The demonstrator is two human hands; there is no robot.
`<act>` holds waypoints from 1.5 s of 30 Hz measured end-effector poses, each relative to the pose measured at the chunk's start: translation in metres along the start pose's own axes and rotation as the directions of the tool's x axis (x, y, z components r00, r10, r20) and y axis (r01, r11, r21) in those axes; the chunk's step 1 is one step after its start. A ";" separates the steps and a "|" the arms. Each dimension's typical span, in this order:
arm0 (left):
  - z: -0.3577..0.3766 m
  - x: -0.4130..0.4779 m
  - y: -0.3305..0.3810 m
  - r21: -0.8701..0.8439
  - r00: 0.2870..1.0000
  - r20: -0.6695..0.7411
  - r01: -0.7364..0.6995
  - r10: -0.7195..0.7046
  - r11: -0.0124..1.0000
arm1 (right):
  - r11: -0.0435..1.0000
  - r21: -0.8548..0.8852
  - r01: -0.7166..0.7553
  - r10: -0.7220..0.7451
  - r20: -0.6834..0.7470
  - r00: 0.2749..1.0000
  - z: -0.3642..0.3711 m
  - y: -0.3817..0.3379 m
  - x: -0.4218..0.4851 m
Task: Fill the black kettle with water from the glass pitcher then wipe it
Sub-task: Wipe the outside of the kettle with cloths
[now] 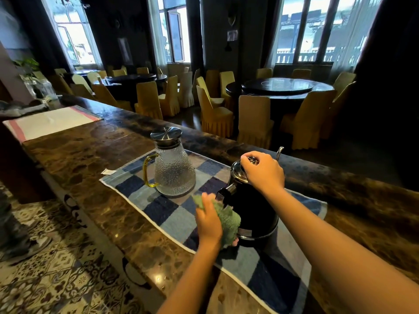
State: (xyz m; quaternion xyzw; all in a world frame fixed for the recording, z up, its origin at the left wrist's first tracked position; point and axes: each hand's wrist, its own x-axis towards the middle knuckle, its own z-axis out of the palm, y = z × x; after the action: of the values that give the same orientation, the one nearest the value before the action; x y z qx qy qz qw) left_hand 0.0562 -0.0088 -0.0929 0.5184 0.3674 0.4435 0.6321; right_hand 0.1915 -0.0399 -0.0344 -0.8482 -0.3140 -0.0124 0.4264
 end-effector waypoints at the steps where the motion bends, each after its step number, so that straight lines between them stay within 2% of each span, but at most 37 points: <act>1: 0.000 -0.006 -0.005 -0.094 0.993 -0.059 0.093 -0.098 0.991 | 1.000 -0.003 0.002 -0.002 0.003 1.000 0.000 0.000 0.000; 4: 0.001 -0.011 -0.016 -0.204 0.965 -0.122 0.203 -0.230 0.958 | 1.000 -0.001 -0.001 0.001 0.020 1.000 -0.002 -0.002 0.000; 6: -0.005 -0.006 -0.016 -0.160 0.965 -0.109 0.221 -0.240 0.962 | 1.000 0.004 -0.006 0.006 0.038 0.999 -0.003 -0.002 0.000; 9: -0.013 -0.003 -0.008 -0.001 0.969 0.004 0.247 -0.247 0.969 | 0.999 0.038 0.018 -0.019 0.039 0.999 -0.003 0.001 0.001; 10: -0.016 0.000 -0.007 0.020 0.966 -0.005 0.258 -0.258 0.966 | 0.998 0.042 0.043 -0.044 0.031 0.999 -0.002 0.002 0.001; 11: -0.019 0.002 -0.004 -0.030 0.959 -0.029 0.282 -0.283 0.959 | 0.997 0.029 0.073 -0.074 0.029 0.997 -0.002 0.002 0.002; 12: -0.023 0.006 0.000 -0.164 0.942 -0.037 0.324 -0.334 0.932 | 0.995 0.000 0.100 -0.100 0.036 0.994 -0.001 0.003 0.003; 14: -0.033 0.016 0.014 -0.453 0.909 0.024 0.381 -0.416 0.806 | 0.987 -0.080 0.137 -0.133 0.059 0.989 -0.003 0.004 0.001; 16: -0.042 0.025 0.033 -0.569 0.922 0.055 0.344 -0.382 0.747 | 0.970 -0.139 0.201 -0.197 0.037 0.980 -0.008 0.007 -0.009; 18: -0.045 0.026 0.058 -0.585 0.952 0.114 0.296 -0.285 0.755 | 0.926 -0.131 0.355 -0.359 -0.005 0.933 -0.014 0.005 -0.032; 20: -0.037 0.020 0.085 -0.575 0.963 0.200 0.265 -0.182 0.774 | 0.857 -0.018 0.516 -0.516 0.008 0.857 -0.021 -0.007 -0.061; 21: -0.030 0.016 0.097 -0.561 0.957 0.253 0.263 -0.140 0.785 | 0.840 0.095 0.535 -0.541 0.054 0.840 -0.023 -0.016 -0.074; 22: -0.021 0.011 0.106 -0.537 0.948 0.301 0.258 -0.103 0.803 | 0.843 0.247 0.478 -0.518 0.130 0.846 -0.024 -0.026 -0.085; 23: -0.011 0.006 0.115 -0.500 0.934 0.351 0.248 -0.067 0.830 | 0.837 0.421 0.351 -0.466 0.210 0.859 -0.024 -0.034 -0.093; 25: 0.006 -0.002 0.124 -0.394 0.901 0.434 0.188 0.002 0.900 | 0.741 0.669 0.060 -0.339 0.295 0.894 -0.022 -0.038 -0.096; 27: 0.017 -0.006 0.126 -0.296 0.868 0.494 0.105 0.059 0.949 | 0.620 0.782 -0.068 -0.236 0.268 0.934 -0.025 -0.032 -0.087; 29: 0.020 0.002 0.114 -0.084 0.857 0.502 -0.083 0.114 0.993 | 0.544 0.837 -0.062 -0.127 0.156 0.980 -0.039 -0.020 -0.069; 30: 0.021 0.006 0.103 0.077 0.861 0.485 -0.216 0.153 0.973 | 0.605 0.796 0.030 -0.105 0.043 0.994 -0.047 -0.009 -0.056; 31: 0.022 0.011 0.090 0.239 0.871 0.455 -0.317 0.183 0.918 | 0.752 0.642 0.149 -0.129 -0.079 0.989 -0.056 0.004 -0.044; 32: 0.023 0.016 0.077 0.376 0.881 0.436 -0.366 0.187 0.851 | 0.893 0.389 0.224 -0.186 -0.133 0.973 -0.061 0.016 -0.034; 33: 0.024 0.019 0.064 0.474 0.888 0.426 -0.380 0.171 0.794 | 0.960 0.146 0.239 -0.226 -0.103 0.969 -0.062 0.024 -0.029; 34: 0.024 0.019 0.056 0.544 0.895 0.423 -0.378 0.145 0.749 | 0.969 0.014 0.247 -0.246 -0.026 0.969 -0.056 0.031 -0.027; 36: 0.025 0.019 0.047 0.633 0.892 0.431 -0.407 0.137 0.659 | 0.963 0.041 0.266 -0.269 0.097 0.958 -0.037 0.034 -0.035; 38: 0.024 0.021 0.049 0.682 0.866 0.474 -0.476 0.160 0.555 | 0.954 0.098 0.284 -0.294 0.114 0.949 -0.021 0.030 -0.040; 40: 0.023 0.021 0.049 0.689 0.830 0.522 -0.546 0.196 0.477 | 0.963 0.126 0.239 -0.253 0.106 0.962 -0.020 0.024 -0.024; 43: 0.024 0.018 0.048 0.700 0.799 0.550 -0.600 0.243 0.388 | 0.987 0.129 0.095 -0.126 0.260 0.957 -0.029 0.006 0.015; 45: 0.027 0.017 0.047 0.717 0.807 0.530 -0.590 0.259 0.371 | 0.987 0.121 0.107 -0.144 0.358 0.923 -0.029 -0.010 0.029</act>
State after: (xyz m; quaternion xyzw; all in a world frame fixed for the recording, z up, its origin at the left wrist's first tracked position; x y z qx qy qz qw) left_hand 0.0781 0.0019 -0.0414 0.9042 0.2768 0.2561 0.2006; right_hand 0.2165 -0.0420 -0.0006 -0.7915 -0.4418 0.1338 0.4005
